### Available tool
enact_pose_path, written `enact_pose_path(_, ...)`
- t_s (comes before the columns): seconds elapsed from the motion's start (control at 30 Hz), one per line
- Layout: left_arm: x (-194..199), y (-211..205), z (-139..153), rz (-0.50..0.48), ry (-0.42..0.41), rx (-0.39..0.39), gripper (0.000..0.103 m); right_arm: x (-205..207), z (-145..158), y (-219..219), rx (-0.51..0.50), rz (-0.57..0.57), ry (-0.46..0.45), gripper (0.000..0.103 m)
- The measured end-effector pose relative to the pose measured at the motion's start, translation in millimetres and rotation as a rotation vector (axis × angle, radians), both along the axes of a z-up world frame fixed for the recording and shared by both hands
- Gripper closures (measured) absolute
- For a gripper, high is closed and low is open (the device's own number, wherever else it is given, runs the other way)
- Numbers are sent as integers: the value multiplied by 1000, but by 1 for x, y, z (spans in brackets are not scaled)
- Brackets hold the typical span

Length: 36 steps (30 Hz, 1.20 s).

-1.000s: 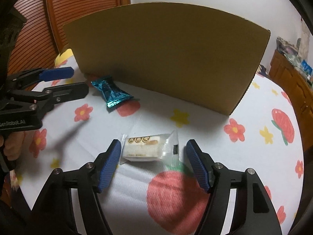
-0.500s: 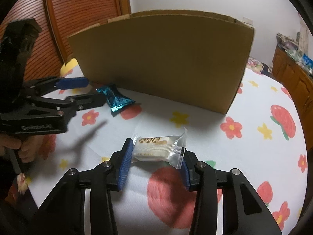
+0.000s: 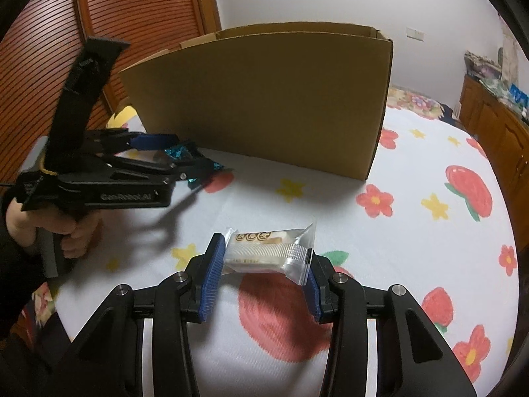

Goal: Organize snacks
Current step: 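Close the left tool on the teal candy while the right tool grasps the white bar, then lift and carry the teal candy and white bar over the box with both tools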

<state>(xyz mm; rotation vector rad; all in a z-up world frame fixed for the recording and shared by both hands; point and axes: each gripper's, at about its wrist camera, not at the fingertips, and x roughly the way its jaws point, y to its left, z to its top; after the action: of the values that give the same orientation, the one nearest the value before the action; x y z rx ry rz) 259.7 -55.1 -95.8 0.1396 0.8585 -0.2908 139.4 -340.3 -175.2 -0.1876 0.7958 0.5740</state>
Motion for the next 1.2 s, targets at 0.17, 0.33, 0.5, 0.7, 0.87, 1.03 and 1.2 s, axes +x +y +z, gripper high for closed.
enact_pose_path(0.17, -1, 0, -1, -9, 4, -9, 35, -2, 2, 0, 4, 4, -5, 59)
enact_pose_path(0.33, -5, -3, -1, -35, 8, -25, 56, -2, 2, -1, 0, 3, -2, 59)
enact_pose_path(0.5, -15, -2, 2, -44, 1, -29, 66, -2, 1, -1, -7, 1, 0, 59)
enact_pose_path(0.7, -31, 6, 8, -45, -15, -58, 75, -3, 1, 2, -12, -5, -2, 59)
enact_pose_path(0.87, -42, 8, 15, -55, -36, -88, 78, -6, 3, 4, -14, -7, -6, 59)
enact_pose_path(1.03, -50, 4, 27, -68, -62, -105, 78, -7, 5, 4, -17, -12, -13, 59)
enact_pose_path(1.2, -54, 5, 47, -66, -96, -116, 77, -9, 14, 2, -5, -17, -32, 59)
